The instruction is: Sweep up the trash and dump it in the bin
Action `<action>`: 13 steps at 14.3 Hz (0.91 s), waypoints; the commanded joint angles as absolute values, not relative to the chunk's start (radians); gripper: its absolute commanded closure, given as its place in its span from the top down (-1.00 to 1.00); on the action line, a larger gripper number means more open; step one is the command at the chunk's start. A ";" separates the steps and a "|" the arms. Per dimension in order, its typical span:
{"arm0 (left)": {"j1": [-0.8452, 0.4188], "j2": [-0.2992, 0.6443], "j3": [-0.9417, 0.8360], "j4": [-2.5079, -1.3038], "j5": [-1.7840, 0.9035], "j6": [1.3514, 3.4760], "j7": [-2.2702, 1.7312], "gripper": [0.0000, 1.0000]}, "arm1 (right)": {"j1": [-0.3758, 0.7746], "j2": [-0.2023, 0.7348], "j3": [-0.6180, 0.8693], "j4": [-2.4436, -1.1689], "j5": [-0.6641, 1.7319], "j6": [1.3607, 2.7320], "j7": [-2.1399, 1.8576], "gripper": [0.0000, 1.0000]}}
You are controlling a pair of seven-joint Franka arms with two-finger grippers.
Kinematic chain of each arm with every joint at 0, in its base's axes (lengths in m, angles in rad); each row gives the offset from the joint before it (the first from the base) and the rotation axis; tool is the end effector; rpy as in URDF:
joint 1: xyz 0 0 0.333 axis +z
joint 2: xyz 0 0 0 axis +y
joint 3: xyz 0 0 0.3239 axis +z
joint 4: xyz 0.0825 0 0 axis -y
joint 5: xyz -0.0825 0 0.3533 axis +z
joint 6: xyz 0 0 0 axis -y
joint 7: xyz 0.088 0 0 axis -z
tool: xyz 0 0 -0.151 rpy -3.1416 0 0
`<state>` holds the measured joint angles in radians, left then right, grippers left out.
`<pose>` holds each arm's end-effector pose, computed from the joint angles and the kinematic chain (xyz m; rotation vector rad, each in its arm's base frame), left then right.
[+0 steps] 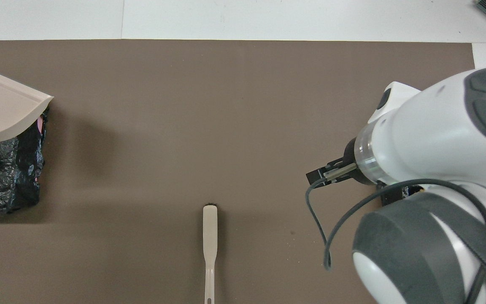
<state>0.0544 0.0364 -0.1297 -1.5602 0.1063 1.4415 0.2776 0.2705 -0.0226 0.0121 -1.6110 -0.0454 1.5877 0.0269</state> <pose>0.5130 -0.0204 0.5652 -3.0001 0.5268 0.2507 0.4991 0.1379 0.5840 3.0709 0.3960 0.0098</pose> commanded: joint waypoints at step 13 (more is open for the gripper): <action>-0.440 0.181 -0.109 -1.827 -0.037 2.118 -0.428 -1.00 | 0.173 -0.066 -0.221 -1.612 -0.041 1.563 -0.051 1.00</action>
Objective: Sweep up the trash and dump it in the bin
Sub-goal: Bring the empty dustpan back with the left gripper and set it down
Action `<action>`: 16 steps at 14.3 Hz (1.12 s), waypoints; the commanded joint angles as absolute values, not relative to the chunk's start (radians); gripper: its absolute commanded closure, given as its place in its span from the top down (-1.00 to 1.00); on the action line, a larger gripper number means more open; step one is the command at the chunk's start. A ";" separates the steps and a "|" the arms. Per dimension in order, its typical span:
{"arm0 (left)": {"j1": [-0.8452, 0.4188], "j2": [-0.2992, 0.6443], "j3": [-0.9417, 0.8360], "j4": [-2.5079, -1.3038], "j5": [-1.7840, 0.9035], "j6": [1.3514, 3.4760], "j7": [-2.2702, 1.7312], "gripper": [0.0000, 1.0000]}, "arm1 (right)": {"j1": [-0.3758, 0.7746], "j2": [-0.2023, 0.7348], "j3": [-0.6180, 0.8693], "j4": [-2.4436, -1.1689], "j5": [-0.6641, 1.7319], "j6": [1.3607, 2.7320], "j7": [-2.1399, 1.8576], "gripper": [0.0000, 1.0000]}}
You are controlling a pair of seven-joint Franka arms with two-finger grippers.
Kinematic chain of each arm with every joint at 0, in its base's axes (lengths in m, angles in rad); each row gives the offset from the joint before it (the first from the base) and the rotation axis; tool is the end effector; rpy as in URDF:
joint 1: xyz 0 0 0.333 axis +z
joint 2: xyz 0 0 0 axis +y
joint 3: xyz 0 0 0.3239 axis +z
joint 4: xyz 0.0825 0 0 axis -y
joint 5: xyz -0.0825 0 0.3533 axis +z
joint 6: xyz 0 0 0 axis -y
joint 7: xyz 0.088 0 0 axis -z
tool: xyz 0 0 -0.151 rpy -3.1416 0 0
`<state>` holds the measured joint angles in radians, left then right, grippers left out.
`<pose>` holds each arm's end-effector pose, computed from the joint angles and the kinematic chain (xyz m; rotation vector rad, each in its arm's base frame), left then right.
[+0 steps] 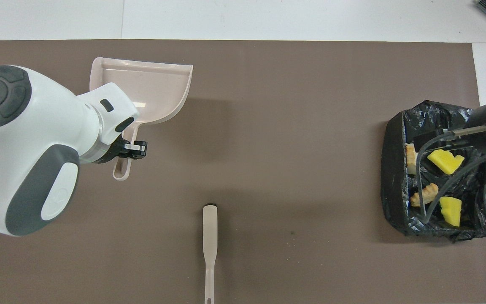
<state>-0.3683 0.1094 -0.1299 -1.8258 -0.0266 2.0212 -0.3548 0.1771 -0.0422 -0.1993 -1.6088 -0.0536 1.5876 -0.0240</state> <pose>0.5070 -0.2763 0.4548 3.0624 -0.2016 0.0969 0.5127 -0.0215 0.5947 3.0957 0.0035 0.0296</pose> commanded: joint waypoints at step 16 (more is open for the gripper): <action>-0.514 0.270 -0.109 -1.950 -0.037 2.304 -0.489 -0.83 | 0.163 -0.074 -0.233 -1.611 -0.048 1.543 -0.055 1.00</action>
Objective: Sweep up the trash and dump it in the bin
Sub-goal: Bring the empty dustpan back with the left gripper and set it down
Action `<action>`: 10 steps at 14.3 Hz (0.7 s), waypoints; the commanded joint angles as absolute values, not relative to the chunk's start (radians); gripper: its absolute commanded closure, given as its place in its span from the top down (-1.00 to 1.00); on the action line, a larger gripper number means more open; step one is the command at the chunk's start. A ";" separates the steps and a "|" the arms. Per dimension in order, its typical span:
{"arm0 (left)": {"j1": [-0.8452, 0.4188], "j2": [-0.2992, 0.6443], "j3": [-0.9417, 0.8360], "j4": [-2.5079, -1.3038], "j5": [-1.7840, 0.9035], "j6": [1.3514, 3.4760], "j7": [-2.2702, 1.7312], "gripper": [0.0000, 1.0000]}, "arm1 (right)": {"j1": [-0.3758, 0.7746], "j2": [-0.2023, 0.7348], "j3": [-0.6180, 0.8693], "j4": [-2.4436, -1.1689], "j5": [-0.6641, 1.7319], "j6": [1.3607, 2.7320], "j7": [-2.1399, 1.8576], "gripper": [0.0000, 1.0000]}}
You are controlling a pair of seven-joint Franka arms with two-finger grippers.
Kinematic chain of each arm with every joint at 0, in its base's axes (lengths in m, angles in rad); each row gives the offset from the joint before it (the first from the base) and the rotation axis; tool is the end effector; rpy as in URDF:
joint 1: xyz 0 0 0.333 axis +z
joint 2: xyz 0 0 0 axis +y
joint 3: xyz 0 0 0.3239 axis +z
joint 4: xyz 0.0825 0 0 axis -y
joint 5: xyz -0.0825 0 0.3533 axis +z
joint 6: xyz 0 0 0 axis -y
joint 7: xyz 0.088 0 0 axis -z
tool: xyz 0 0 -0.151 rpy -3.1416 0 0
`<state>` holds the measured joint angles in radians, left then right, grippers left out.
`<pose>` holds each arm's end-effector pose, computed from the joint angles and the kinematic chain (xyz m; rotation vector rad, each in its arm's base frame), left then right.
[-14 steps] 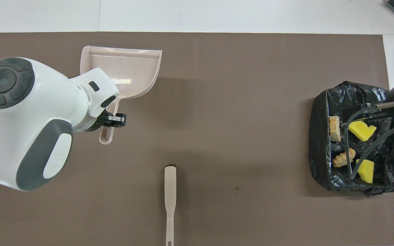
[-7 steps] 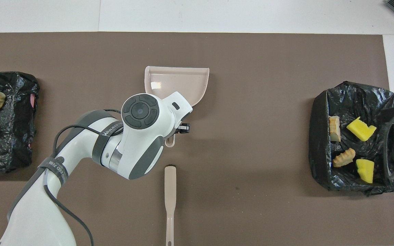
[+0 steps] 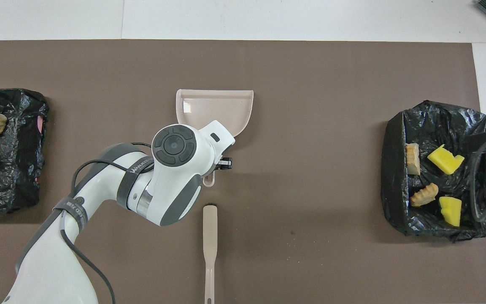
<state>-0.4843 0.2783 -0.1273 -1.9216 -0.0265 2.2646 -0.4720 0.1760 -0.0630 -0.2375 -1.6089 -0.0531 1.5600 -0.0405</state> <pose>0.4922 -0.3434 0.3369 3.0540 -0.1793 0.0435 0.5020 -0.0428 0.6022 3.1025 -0.0334 0.0161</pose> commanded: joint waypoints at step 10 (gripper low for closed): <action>-0.356 0.160 -0.095 -1.888 -0.035 2.189 -0.471 1.00 | 0.006 -0.074 -0.072 -1.609 -0.041 1.539 -0.020 1.00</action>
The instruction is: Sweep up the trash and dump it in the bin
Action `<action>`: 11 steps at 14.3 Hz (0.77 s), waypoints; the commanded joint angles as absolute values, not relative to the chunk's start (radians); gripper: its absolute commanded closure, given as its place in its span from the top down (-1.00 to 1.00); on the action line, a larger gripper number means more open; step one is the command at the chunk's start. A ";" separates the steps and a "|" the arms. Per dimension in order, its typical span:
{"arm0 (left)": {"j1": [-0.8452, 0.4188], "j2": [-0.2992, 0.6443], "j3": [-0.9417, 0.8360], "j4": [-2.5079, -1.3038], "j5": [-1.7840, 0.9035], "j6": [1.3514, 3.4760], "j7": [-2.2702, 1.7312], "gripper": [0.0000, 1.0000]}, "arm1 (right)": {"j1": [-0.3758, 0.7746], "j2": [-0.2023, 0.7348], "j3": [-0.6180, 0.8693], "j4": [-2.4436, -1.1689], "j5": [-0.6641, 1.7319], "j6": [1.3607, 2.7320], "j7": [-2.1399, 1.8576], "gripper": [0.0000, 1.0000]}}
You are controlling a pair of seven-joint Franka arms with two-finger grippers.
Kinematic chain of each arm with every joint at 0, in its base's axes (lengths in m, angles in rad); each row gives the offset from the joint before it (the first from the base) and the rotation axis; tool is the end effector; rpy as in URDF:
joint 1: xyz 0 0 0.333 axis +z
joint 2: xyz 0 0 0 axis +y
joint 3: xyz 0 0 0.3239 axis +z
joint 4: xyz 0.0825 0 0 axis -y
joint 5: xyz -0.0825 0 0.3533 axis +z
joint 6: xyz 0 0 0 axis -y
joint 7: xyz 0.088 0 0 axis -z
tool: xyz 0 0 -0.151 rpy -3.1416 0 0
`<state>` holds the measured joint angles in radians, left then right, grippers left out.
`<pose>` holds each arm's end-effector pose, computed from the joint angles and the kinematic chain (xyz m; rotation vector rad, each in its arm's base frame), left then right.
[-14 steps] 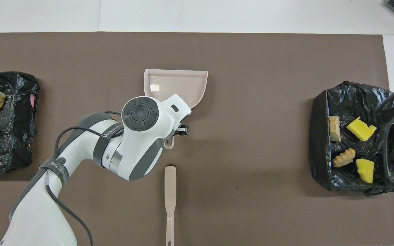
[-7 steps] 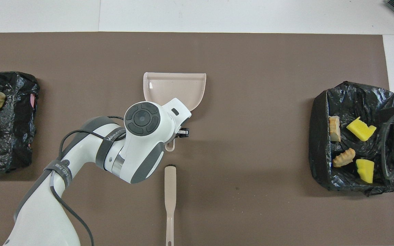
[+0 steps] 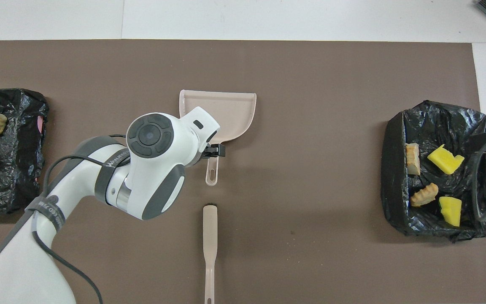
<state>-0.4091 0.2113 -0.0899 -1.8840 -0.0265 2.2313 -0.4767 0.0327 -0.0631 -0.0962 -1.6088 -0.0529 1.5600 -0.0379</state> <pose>0.5300 -0.2883 0.3897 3.0377 -0.0064 0.1547 0.5016 -0.0415 0.6031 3.0938 -0.0408 0.0180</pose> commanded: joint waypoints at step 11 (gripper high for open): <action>-0.065 -0.040 -0.094 -1.843 -0.035 1.863 -0.191 1.00 | 0.018 -0.091 -0.071 -1.620 -0.044 1.506 -0.003 1.00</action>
<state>-0.1076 -0.0117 -0.0846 -1.8667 -0.0265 1.9380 -0.2574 0.0306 -0.0756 -0.0837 -1.6089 -0.0528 1.5144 -0.0238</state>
